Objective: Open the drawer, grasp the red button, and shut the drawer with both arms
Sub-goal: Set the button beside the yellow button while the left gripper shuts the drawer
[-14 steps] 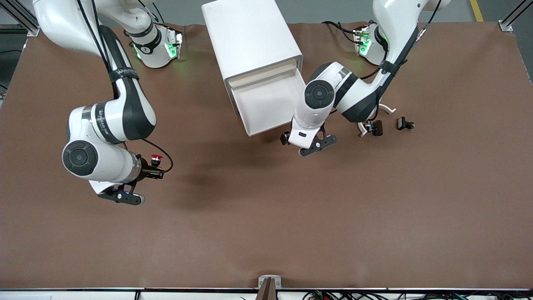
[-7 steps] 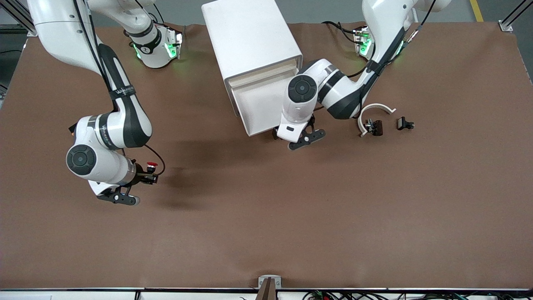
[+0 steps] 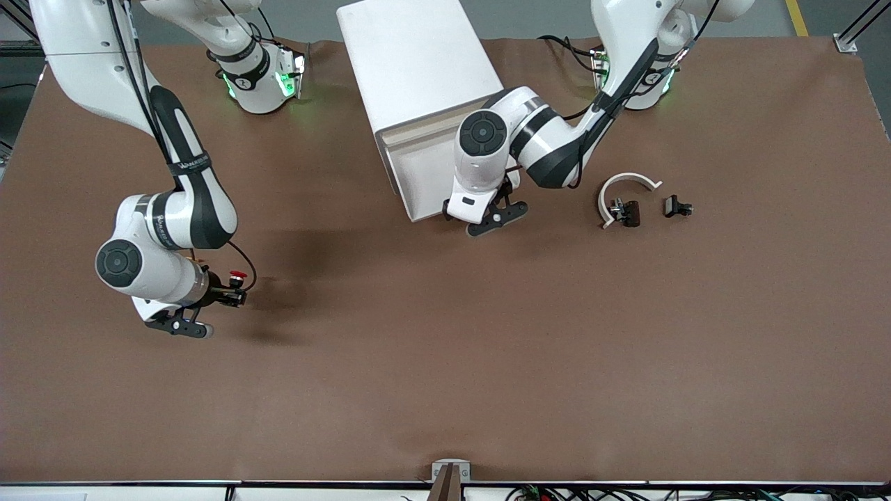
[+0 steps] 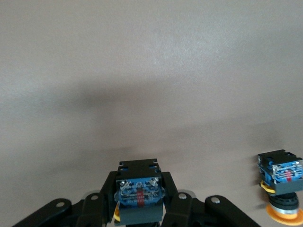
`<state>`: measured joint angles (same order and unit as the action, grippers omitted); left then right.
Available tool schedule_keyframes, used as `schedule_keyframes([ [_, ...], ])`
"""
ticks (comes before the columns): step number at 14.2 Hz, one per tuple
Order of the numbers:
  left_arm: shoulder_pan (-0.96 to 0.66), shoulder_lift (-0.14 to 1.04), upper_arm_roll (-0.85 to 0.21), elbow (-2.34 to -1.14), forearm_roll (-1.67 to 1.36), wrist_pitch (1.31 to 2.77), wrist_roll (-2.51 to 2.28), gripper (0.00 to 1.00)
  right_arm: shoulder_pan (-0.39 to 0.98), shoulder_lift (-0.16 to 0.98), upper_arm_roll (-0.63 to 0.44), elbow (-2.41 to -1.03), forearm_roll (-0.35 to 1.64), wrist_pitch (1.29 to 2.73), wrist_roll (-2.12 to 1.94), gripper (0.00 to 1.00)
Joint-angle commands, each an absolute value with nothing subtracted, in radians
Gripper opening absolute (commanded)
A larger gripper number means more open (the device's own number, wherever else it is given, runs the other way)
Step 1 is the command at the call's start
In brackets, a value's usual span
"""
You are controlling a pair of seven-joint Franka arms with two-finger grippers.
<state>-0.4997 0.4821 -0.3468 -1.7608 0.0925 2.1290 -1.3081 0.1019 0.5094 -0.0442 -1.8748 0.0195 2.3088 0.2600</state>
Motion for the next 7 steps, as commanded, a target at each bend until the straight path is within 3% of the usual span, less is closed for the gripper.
schedule_keyframes([
  [1, -0.518, 0.500, -0.359, -1.740, 0.084, 2.111, -1.356, 1.00, 0.089, 0.471, -0.029, -1.998, 0.002, 2.420, 0.256, 0.00],
  [7, -0.543, 0.505, -0.360, -1.713, -0.004, 2.100, -1.358, 1.00, 0.072, 0.471, -0.037, -2.026, 0.000, 2.438, 0.258, 0.00],
])
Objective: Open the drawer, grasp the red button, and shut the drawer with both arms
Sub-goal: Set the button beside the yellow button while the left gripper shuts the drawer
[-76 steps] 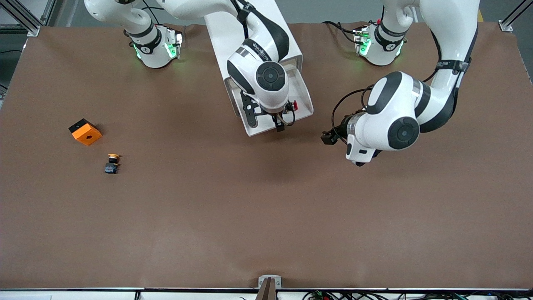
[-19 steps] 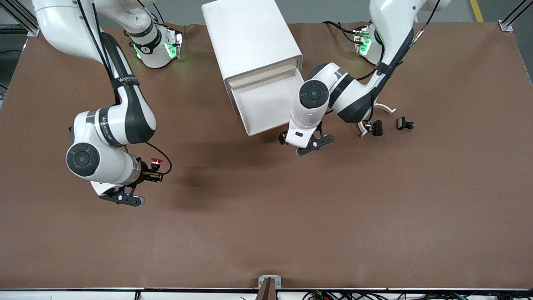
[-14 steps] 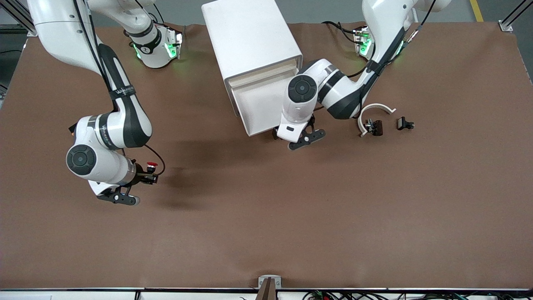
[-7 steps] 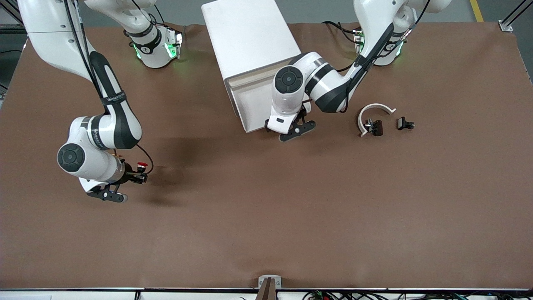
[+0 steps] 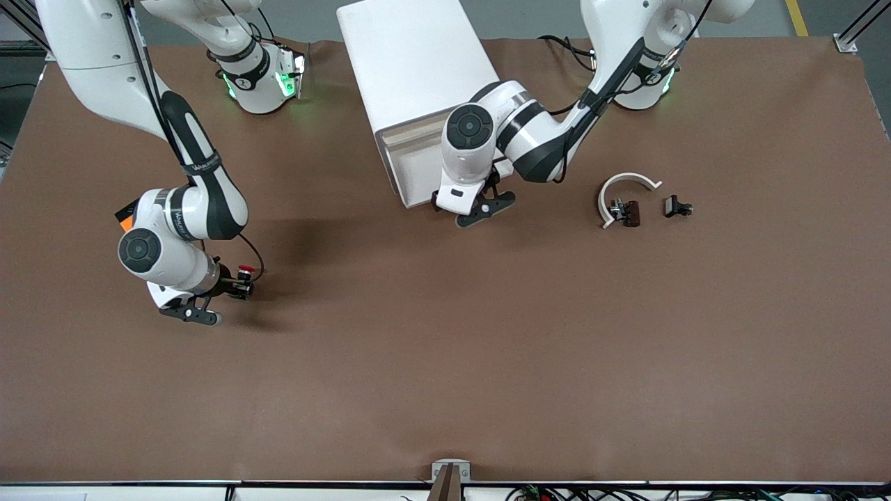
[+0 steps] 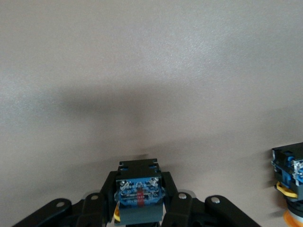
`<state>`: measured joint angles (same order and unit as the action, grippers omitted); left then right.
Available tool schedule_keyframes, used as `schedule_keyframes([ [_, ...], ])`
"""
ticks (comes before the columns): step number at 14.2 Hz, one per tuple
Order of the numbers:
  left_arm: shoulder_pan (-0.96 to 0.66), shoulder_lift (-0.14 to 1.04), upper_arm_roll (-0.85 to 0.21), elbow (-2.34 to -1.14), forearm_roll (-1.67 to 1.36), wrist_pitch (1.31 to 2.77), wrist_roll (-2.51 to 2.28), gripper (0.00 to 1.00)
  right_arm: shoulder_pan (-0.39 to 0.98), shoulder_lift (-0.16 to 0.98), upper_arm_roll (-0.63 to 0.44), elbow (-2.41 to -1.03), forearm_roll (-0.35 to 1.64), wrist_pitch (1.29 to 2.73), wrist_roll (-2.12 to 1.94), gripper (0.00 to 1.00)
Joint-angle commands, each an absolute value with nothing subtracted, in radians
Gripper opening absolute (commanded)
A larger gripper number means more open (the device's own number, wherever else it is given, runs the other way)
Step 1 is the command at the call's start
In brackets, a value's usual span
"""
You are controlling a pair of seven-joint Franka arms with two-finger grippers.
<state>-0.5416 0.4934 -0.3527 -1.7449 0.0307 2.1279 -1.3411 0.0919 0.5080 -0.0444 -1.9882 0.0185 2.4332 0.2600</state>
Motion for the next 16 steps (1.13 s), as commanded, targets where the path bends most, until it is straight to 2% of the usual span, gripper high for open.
schedule_keyframes([
  [1, -0.546, 0.505, -0.360, -1.710, -0.024, 2.095, -1.358, 1.00, 0.072, 0.466, -0.038, -2.039, 0.000, 2.437, 0.258, 0.00],
  [8, -0.603, 0.518, -0.360, -1.703, -0.109, 2.076, -1.380, 1.00, 0.081, 0.379, -0.038, -2.150, -0.006, 2.457, 0.256, 0.00],
  [16, -0.635, 0.529, -0.360, -1.697, -0.205, 2.057, -1.399, 1.00, 0.078, 0.385, -0.035, -2.158, -0.106, 2.499, 0.256, 0.00],
])
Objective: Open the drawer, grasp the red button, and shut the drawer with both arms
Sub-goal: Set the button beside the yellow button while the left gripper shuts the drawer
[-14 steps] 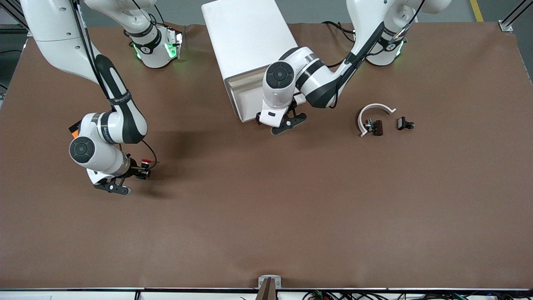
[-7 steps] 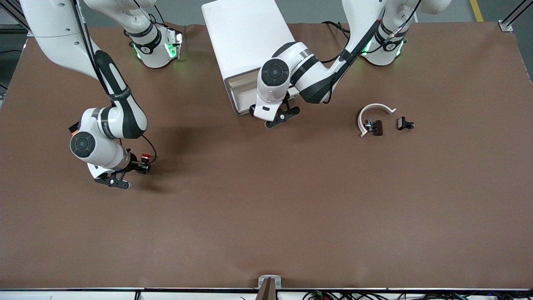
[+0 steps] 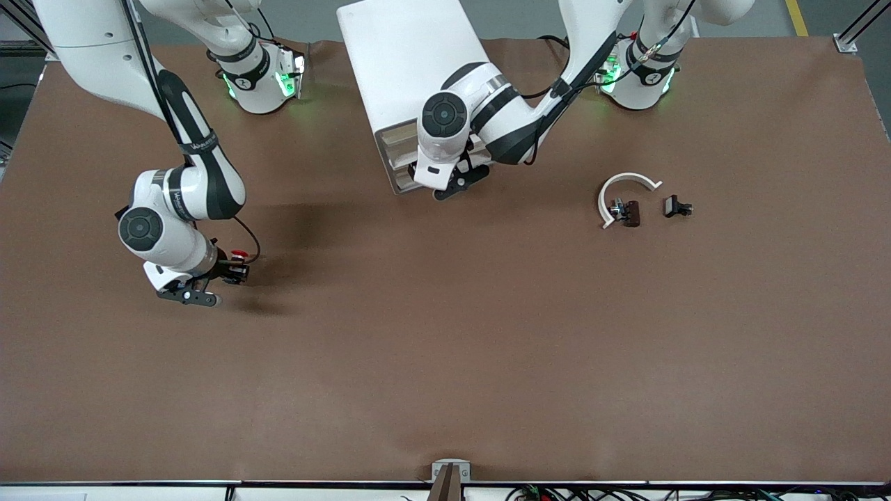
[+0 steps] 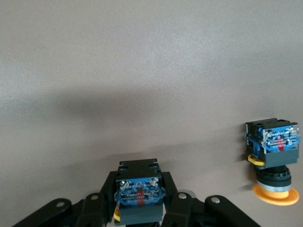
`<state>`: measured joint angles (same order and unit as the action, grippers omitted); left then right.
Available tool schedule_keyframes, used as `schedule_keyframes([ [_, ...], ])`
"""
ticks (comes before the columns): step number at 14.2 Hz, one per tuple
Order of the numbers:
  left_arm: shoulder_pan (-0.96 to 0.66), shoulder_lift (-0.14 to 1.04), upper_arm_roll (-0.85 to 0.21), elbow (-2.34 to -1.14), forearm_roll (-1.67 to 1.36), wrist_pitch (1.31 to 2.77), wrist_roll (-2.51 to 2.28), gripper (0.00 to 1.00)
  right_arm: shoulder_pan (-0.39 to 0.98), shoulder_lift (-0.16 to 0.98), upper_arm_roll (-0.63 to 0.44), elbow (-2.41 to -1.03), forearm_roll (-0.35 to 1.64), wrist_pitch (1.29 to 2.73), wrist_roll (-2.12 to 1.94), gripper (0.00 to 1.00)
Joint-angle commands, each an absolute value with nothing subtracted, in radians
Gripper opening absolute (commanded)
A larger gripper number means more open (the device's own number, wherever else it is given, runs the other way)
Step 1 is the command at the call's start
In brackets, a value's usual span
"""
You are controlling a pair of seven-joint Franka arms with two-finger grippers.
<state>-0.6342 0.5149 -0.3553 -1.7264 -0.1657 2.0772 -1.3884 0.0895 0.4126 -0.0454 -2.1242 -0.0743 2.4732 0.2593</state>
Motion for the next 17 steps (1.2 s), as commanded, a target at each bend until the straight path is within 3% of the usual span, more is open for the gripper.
schedule_keyframes([
  [1, -0.635, 0.529, -0.360, -1.697, -0.216, 2.057, -1.397, 1.00, 0.078, 0.385, -0.035, -2.158, -0.106, 2.500, 0.256, 0.00],
  [17, -0.637, 0.563, -0.360, -1.643, -0.299, 1.977, -1.401, 1.00, 0.078, 0.445, -0.034, -2.148, -0.106, 2.562, 0.256, 0.00],
])
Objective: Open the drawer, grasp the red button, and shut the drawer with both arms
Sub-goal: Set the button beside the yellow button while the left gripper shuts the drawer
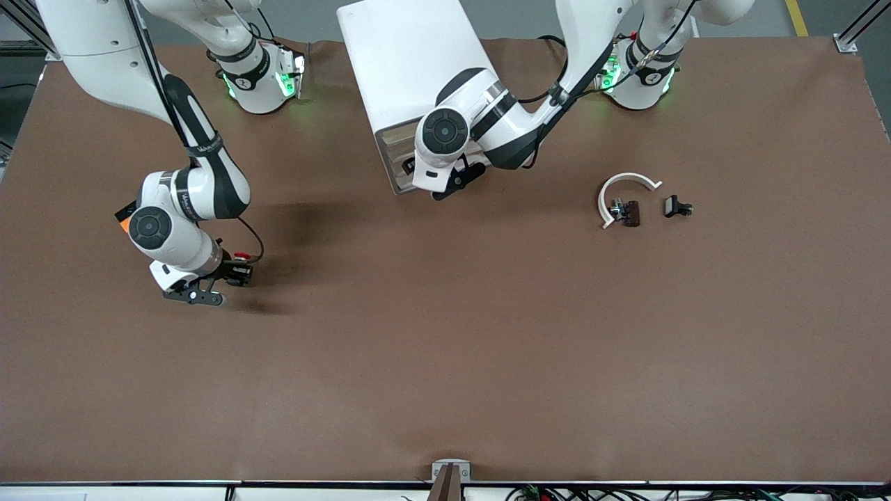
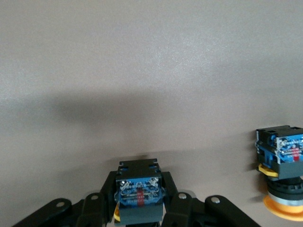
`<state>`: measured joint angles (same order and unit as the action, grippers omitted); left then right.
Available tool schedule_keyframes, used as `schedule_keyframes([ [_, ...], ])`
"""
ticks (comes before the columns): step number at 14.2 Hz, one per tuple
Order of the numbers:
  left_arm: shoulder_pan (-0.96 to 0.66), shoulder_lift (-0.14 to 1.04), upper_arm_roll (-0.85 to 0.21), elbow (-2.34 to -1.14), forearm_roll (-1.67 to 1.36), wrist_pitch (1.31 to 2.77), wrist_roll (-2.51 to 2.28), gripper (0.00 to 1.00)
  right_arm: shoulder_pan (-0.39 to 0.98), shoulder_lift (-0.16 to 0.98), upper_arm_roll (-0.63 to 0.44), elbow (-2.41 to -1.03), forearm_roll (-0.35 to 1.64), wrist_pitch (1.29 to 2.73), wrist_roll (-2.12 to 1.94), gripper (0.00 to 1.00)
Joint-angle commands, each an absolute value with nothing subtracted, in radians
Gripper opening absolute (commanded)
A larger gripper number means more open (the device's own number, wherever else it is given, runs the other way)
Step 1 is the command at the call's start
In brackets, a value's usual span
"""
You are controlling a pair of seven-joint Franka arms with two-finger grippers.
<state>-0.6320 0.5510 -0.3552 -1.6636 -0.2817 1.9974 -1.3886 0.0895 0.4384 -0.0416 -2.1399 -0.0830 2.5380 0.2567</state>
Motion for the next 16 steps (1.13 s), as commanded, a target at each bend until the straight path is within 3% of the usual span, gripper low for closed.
schedule_keyframes([
  [1, -0.637, 0.564, -0.360, -1.643, -0.301, 1.973, -1.401, 1.00, 0.075, 0.448, -0.034, -2.148, -0.106, 2.563, 0.258, 0.00],
  [6, -0.637, 0.568, -0.370, -1.635, -0.324, 1.913, -1.401, 1.00, 0.071, 0.462, -0.034, -2.137, -0.104, 2.562, 0.258, 0.00],
  [7, -0.635, 0.568, -0.370, -1.631, -0.334, 1.889, -1.401, 1.00, 0.071, 0.462, -0.034, -2.134, -0.104, 2.562, 0.258, 0.04],
  [8, -0.632, 0.568, -0.370, -1.622, -0.339, 1.875, -1.399, 1.00, 0.071, 0.462, -0.034, -2.126, -0.104, 2.559, 0.258, 0.47],
  [9, -0.623, 0.568, -0.370, -1.617, -0.341, 1.865, -1.397, 1.00, 0.069, 0.462, -0.034, -2.123, -0.104, 2.559, 0.258, 0.99],
  [13, -0.578, 0.569, -0.360, -1.569, -0.328, 1.864, -1.376, 1.00, 0.067, 0.446, -0.035, -2.096, -0.104, 2.531, 0.255, 1.00],
  [16, -0.526, 0.583, -0.357, -1.526, -0.325, 1.864, -1.367, 1.00, 0.068, 0.413, -0.035, -1.996, -0.104, 2.345, 0.239, 1.00],
])
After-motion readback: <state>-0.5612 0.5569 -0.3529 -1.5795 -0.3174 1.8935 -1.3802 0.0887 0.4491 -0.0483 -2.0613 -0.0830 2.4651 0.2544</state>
